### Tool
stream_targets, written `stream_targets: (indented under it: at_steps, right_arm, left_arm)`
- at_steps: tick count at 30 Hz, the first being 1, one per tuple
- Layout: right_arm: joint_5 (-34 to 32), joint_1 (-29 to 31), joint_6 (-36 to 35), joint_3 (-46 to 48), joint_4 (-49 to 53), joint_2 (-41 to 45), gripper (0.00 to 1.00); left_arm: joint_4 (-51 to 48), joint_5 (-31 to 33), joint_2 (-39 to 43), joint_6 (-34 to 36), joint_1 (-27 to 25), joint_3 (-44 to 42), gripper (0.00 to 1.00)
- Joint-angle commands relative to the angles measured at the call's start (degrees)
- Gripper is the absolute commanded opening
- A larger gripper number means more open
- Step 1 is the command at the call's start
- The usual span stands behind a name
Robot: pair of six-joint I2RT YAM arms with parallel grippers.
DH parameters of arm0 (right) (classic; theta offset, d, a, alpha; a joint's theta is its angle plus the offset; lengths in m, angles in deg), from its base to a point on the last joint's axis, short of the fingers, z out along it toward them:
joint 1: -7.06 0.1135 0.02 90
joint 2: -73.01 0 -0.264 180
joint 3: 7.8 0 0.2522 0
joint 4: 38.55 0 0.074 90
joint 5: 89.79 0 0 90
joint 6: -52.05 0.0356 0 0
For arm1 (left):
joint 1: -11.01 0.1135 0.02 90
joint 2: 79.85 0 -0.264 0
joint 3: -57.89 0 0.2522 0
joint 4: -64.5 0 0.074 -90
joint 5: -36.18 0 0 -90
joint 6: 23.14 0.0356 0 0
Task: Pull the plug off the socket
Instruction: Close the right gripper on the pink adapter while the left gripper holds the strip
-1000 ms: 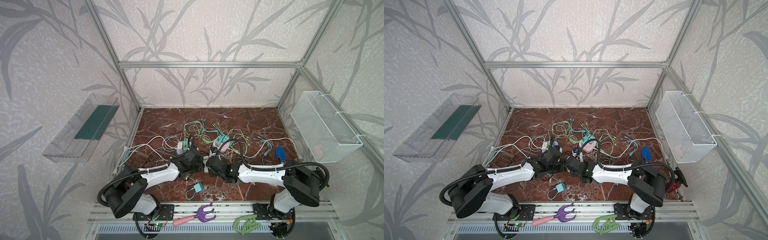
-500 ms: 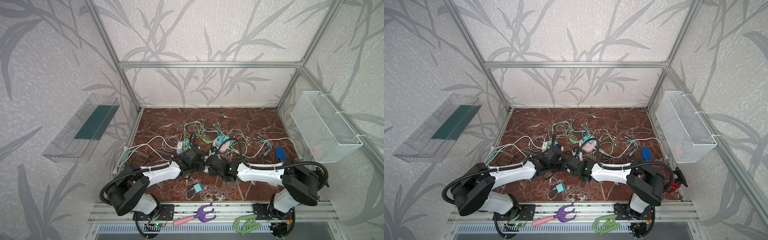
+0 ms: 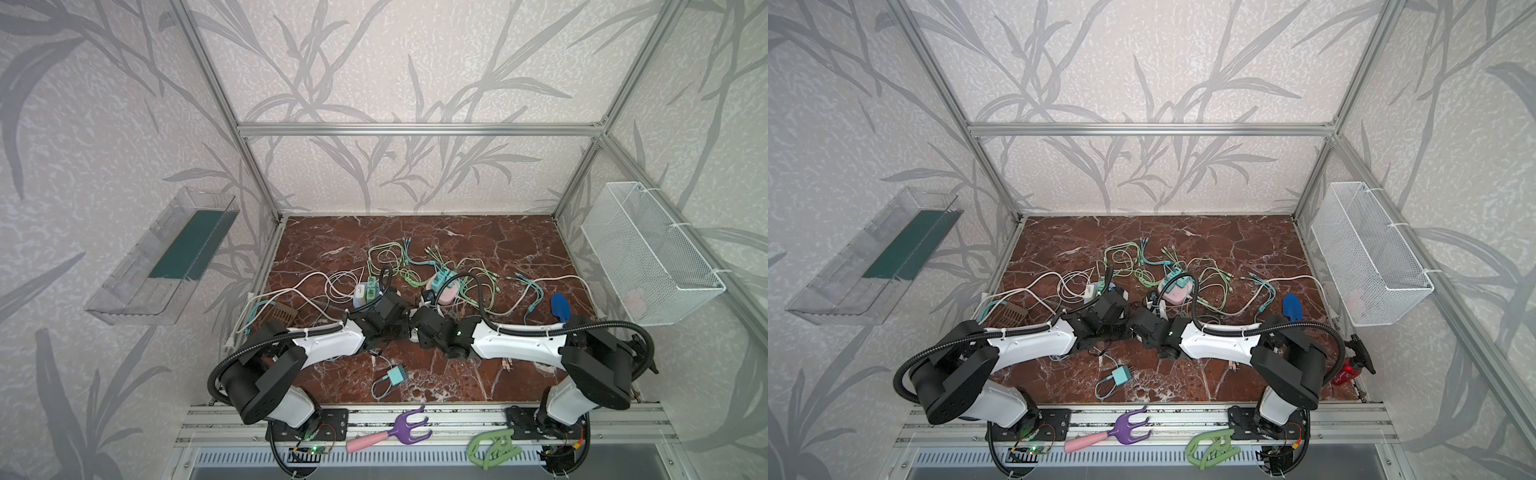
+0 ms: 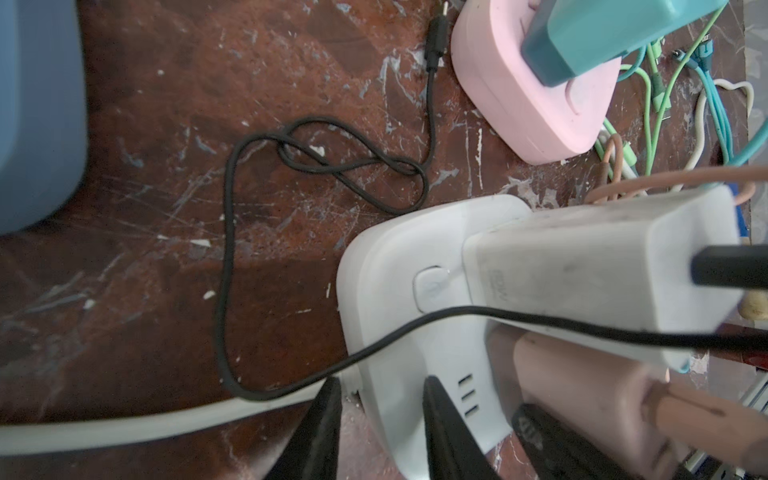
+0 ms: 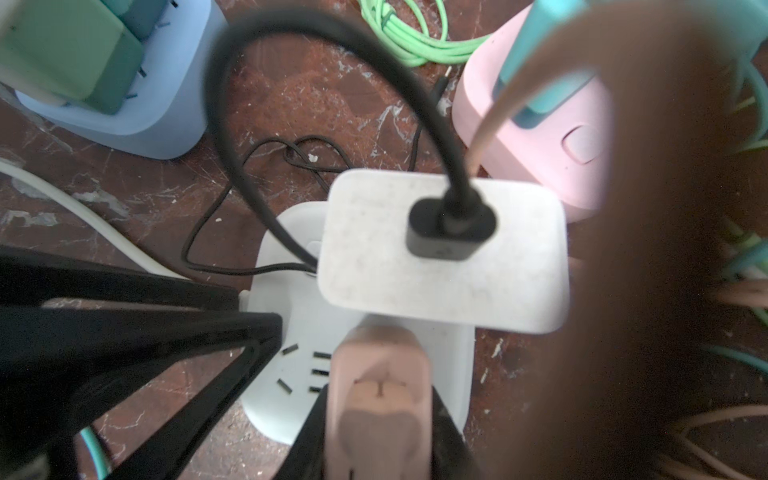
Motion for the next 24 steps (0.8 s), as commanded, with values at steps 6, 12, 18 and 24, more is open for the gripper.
stream_targets:
  at_steps: [6,12,18,24]
  right_arm:
    - [1.65,0.53,-0.44,-3.1,0.91,-0.11,0.18]
    - [2.51,0.58,-0.31,-3.41,0.48,-0.55,0.16]
    - [-0.05,0.53,0.48,-0.86,0.12,1.09,0.16]
    - [-1.57,0.21,0.67,0.37,-0.05,1.43,0.16]
  left_arm:
    - [-4.18,0.73,-2.68,-1.74,-0.83,1.14,0.36]
    - [-5.71,2.14,-1.96,-1.23,-1.37,1.57,0.4]
    - [-9.56,6.45,2.88,0.43,-0.84,1.86,0.44]
    - [-11.14,9.39,7.38,3.39,-0.25,2.01,0.44]
